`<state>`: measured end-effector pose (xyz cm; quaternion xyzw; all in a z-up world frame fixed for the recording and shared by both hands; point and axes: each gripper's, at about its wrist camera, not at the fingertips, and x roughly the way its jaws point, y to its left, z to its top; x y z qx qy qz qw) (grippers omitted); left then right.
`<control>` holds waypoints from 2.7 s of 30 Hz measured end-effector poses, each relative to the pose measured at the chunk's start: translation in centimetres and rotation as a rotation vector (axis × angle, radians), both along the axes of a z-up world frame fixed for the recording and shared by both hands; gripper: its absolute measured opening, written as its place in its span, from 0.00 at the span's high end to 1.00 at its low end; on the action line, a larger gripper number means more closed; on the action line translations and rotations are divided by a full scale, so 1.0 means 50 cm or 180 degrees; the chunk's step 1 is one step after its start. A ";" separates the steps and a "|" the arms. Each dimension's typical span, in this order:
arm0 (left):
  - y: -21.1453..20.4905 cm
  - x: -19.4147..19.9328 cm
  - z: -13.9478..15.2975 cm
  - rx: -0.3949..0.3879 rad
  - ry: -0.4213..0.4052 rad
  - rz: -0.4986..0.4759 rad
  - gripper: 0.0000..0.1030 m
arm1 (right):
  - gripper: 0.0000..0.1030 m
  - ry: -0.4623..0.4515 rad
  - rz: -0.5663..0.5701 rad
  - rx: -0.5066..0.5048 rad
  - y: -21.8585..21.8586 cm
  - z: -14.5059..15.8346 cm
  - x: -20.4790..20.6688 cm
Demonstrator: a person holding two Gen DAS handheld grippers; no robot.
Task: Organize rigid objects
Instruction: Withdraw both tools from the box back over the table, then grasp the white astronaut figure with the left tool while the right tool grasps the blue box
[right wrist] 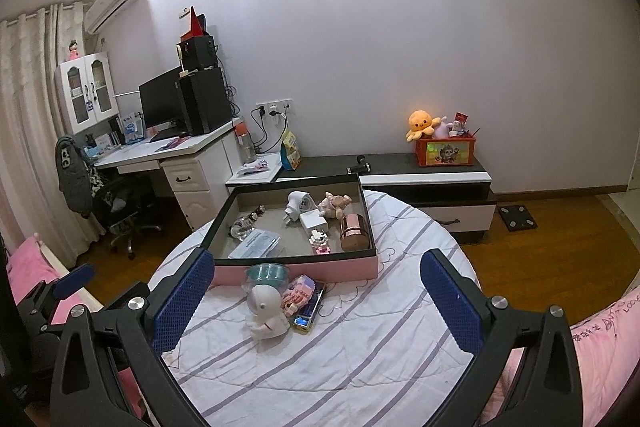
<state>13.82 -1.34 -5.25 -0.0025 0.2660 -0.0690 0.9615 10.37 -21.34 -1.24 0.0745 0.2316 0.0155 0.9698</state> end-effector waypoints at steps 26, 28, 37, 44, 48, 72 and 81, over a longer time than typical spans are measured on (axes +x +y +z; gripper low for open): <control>-0.071 0.108 -0.167 0.0056 0.0608 -0.0121 0.00 | 0.00 0.0834 0.0027 -0.0156 -0.033 -0.175 0.123; -0.086 0.126 -0.185 0.0053 0.0678 -0.0150 0.00 | 0.00 0.0895 0.0035 -0.0135 -0.040 -0.193 0.134; -0.119 0.212 -0.253 0.0011 0.0925 -0.0142 0.01 | 0.00 0.1065 0.0019 -0.0048 -0.071 -0.242 0.178; -0.113 0.255 -0.294 -0.0277 0.1160 -0.0300 0.10 | 0.00 0.1186 0.0104 -0.0030 -0.064 -0.274 0.209; -0.109 0.258 -0.298 -0.0439 0.1199 -0.0488 0.32 | 0.00 0.1228 0.0136 -0.0052 -0.059 -0.283 0.217; -0.056 0.236 -0.288 -0.0322 0.1124 -0.0447 0.51 | 0.00 0.1409 0.0331 -0.0304 0.015 -0.323 0.248; -0.041 0.228 -0.293 -0.0245 0.1114 -0.0373 0.51 | 0.27 0.1436 0.0143 -0.0462 0.040 -0.351 0.279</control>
